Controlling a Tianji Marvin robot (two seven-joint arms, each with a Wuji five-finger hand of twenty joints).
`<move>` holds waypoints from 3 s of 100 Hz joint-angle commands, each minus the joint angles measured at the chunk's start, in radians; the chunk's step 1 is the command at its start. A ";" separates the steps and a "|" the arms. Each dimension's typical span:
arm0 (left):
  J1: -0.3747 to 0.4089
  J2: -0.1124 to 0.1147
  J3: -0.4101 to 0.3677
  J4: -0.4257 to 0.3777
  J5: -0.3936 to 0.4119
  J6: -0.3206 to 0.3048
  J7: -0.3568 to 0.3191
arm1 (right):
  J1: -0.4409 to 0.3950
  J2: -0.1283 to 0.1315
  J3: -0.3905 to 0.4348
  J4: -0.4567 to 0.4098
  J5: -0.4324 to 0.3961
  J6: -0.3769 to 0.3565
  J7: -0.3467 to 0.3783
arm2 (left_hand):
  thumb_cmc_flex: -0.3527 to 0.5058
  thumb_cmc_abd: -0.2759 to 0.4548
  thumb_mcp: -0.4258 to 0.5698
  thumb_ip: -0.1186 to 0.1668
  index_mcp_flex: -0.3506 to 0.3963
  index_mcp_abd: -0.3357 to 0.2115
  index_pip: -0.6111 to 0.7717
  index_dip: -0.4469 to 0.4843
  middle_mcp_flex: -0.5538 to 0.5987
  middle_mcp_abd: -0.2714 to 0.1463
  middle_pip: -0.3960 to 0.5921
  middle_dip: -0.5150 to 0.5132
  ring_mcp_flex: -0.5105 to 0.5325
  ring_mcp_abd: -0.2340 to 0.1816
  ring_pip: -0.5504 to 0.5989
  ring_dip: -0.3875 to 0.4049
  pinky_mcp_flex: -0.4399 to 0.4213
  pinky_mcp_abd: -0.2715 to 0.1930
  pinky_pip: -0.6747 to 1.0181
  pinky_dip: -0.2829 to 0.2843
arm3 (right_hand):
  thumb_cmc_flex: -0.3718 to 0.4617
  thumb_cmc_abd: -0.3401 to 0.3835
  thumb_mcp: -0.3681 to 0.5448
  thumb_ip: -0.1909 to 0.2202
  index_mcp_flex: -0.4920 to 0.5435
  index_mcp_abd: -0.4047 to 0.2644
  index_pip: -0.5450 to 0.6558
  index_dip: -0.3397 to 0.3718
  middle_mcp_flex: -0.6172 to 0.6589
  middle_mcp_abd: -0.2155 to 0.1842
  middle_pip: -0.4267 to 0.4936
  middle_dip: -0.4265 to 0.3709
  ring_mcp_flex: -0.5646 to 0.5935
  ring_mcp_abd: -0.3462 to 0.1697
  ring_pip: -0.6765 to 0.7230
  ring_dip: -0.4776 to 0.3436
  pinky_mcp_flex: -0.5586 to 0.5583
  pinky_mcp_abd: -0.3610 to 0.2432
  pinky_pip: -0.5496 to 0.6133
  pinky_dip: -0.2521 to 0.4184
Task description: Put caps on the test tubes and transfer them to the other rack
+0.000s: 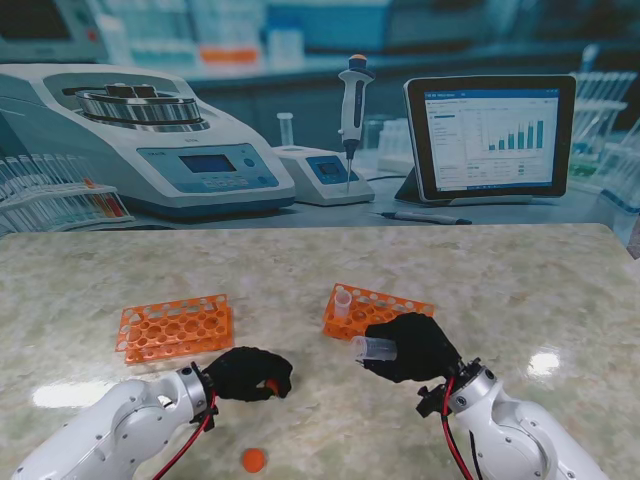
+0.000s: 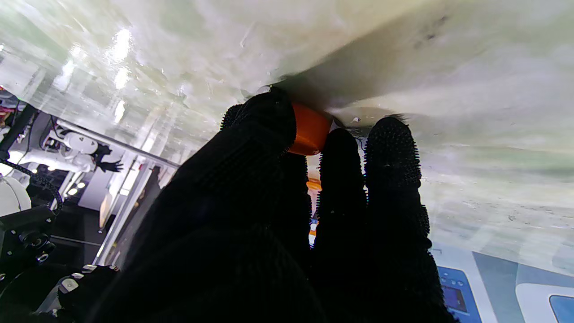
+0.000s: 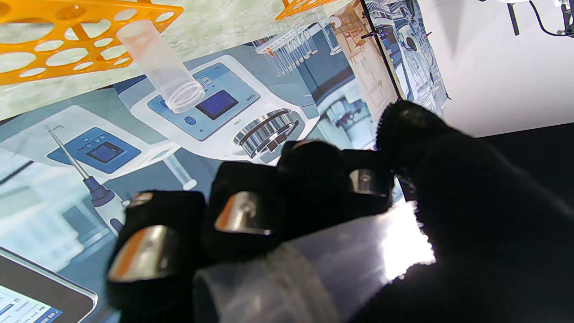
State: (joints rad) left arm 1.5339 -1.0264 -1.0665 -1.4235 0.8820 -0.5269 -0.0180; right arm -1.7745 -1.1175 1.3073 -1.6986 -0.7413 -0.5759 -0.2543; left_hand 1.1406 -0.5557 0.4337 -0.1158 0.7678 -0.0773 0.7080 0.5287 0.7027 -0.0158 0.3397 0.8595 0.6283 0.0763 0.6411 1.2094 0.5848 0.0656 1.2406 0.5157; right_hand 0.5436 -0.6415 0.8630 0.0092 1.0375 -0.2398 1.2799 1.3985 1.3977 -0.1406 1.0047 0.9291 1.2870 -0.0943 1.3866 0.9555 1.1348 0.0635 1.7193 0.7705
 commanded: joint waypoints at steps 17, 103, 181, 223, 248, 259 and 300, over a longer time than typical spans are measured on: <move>-0.005 -0.004 0.015 0.030 -0.003 -0.006 -0.002 | -0.009 -0.002 0.001 -0.006 0.003 -0.001 0.001 | 0.150 -0.020 0.129 0.025 0.021 0.027 0.003 -0.007 -0.007 0.015 0.041 -0.016 0.043 -0.024 -0.074 -0.033 -0.015 0.057 -0.194 -0.113 | 0.039 0.016 0.015 0.011 0.038 -0.042 0.063 0.050 0.042 0.001 0.002 0.012 0.035 -0.070 0.086 0.011 0.024 -0.005 0.061 -0.006; 0.006 -0.007 -0.010 -0.053 -0.048 -0.020 -0.049 | -0.005 -0.001 -0.002 -0.002 0.008 -0.005 0.007 | 0.150 -0.006 0.127 0.029 0.029 0.038 -0.006 -0.012 -0.003 0.024 0.031 0.006 0.045 -0.014 -0.086 -0.017 -0.012 0.059 -0.198 -0.104 | 0.039 0.017 0.014 0.011 0.036 -0.046 0.061 0.052 0.042 0.000 0.001 0.014 0.035 -0.071 0.084 0.011 0.023 -0.005 0.059 -0.007; -0.011 -0.018 -0.022 -0.127 -0.104 -0.040 -0.056 | -0.004 -0.002 -0.001 -0.002 0.019 -0.001 0.013 | 0.150 0.002 0.131 0.024 0.032 0.043 -0.009 -0.011 -0.002 0.026 0.030 0.007 0.048 -0.011 -0.095 -0.006 -0.009 0.062 -0.201 -0.109 | 0.040 0.017 0.014 0.010 0.036 -0.046 0.061 0.052 0.042 0.000 0.001 0.014 0.035 -0.071 0.084 0.011 0.023 -0.005 0.059 -0.007; -0.028 -0.027 -0.026 -0.156 -0.137 -0.065 -0.043 | -0.004 -0.001 -0.001 -0.002 0.021 0.000 0.020 | 0.150 0.004 0.132 0.026 0.032 0.046 -0.011 -0.011 -0.001 0.026 0.026 0.013 0.051 -0.011 -0.100 0.003 -0.007 0.065 -0.205 -0.104 | 0.038 0.016 0.014 0.010 0.037 -0.046 0.060 0.053 0.043 -0.001 0.001 0.014 0.035 -0.072 0.083 0.011 0.023 -0.005 0.059 -0.007; -0.032 -0.036 -0.030 -0.162 -0.157 -0.074 -0.015 | -0.004 0.000 -0.001 -0.001 0.022 -0.001 0.022 | 0.150 0.020 0.110 0.027 0.031 0.044 -0.010 -0.009 0.001 0.026 0.023 0.025 0.053 -0.013 -0.107 0.008 -0.006 0.058 -0.211 -0.099 | 0.038 0.016 0.015 0.010 0.037 -0.046 0.060 0.053 0.042 0.001 0.001 0.014 0.035 -0.072 0.083 0.011 0.023 -0.005 0.059 -0.007; -0.035 -0.040 -0.029 -0.165 -0.166 -0.075 -0.002 | -0.003 0.000 -0.003 0.000 0.023 0.001 0.023 | 0.150 0.022 0.111 0.026 0.033 0.045 -0.007 -0.007 0.002 0.027 0.025 0.027 0.054 -0.013 -0.109 0.012 -0.005 0.060 -0.212 -0.098 | 0.040 0.017 0.015 0.010 0.037 -0.044 0.060 0.053 0.042 0.003 0.000 0.014 0.035 -0.072 0.083 0.011 0.023 -0.005 0.059 -0.007; -0.043 -0.055 -0.020 -0.187 -0.177 -0.092 0.052 | 0.001 0.000 -0.005 0.002 0.024 0.005 0.025 | 0.150 0.003 0.136 0.025 0.030 0.043 0.004 -0.001 0.001 0.024 0.025 0.026 0.054 -0.014 -0.111 0.019 -0.009 0.069 -0.211 -0.095 | 0.040 0.016 0.014 0.010 0.036 -0.046 0.060 0.053 0.042 0.002 0.000 0.014 0.035 -0.072 0.083 0.011 0.023 -0.005 0.059 -0.007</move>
State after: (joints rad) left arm 1.4938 -1.0758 -1.0900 -1.5945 0.7075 -0.6150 0.0293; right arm -1.7695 -1.1167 1.3061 -1.6969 -0.7201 -0.5766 -0.2331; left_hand 1.1727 -0.5679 0.4694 -0.1138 0.7774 -0.0542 0.7076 0.5274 0.6920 -0.0045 0.3381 0.8525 0.6392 0.1003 0.5261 1.2028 0.5657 0.1144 1.0474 0.4405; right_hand 0.5439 -0.6415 0.8629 0.0092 1.0375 -0.2398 1.2791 1.3996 1.3978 -0.1406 1.0031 0.9303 1.2869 -0.0943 1.3866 0.9552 1.1349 0.0635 1.7193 0.7702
